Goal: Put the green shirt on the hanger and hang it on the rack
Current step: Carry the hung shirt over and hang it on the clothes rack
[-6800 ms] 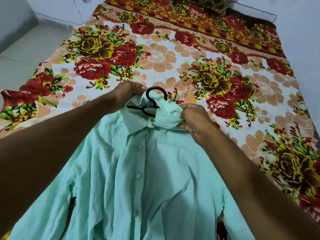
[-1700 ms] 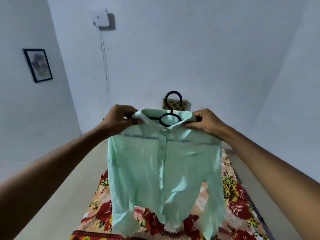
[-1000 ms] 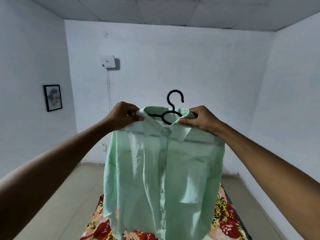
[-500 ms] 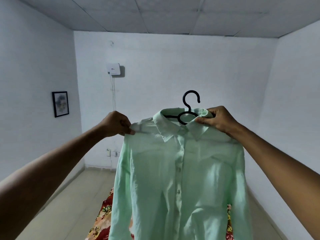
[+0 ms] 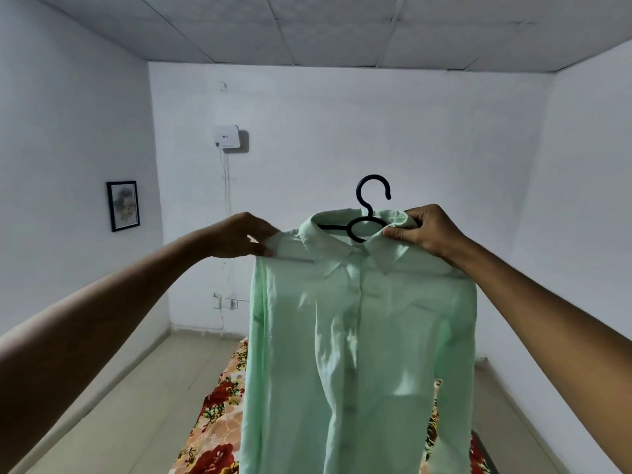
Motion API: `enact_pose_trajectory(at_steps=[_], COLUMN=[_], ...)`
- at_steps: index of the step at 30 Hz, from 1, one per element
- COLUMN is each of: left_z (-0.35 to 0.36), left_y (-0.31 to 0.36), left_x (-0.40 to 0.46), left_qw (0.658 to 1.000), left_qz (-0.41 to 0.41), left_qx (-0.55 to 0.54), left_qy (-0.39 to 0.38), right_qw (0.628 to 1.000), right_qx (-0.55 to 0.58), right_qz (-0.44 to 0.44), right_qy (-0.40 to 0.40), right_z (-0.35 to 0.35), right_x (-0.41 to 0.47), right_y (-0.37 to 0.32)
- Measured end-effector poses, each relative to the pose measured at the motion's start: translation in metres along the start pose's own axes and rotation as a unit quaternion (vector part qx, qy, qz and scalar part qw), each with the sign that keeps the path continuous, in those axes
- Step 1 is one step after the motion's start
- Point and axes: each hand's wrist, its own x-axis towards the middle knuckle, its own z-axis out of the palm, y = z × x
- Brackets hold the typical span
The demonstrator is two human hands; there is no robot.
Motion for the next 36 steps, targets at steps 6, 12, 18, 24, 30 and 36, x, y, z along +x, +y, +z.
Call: enact_pose_trajectory(at_steps=[6,12,18,24,30,36], left_z=[0.013,0.008,0.004,0.002,0.007,0.005], left_y=[0.037,0.030,0.008,0.010,0.018,0.014], left_x=[0.017,0.019,0.015,0.016,0.018,0.017], left_qw=[0.994,0.992,0.985,0.983,0.980,0.977], left_qz=[0.054,0.017,-0.017,-0.011,-0.012,-0.024], left_qx=[0.059,0.003,-0.047,-0.088,-0.112,-0.120], left_qy=[0.072,0.121,0.164,0.160,0.162,0.173], right_qw=[1.000,0.996,0.998,0.999,0.997,0.997], right_qx=[0.014,0.018,-0.042,-0.005,-0.033,0.020], right_qz=[-0.011,0.010,0.038,0.032,0.054,0.078], right_qy=[-0.014,-0.082,0.000,0.033,0.033,0.004], right_z=[0.007,-0.007,-0.031,-0.040,-0.042,-0.052], right_x=[0.003,0.001,-0.013,-0.017,-0.021,-0.023], right_y=[-0.006,-0.005,0.018,0.034,0.044,0.051])
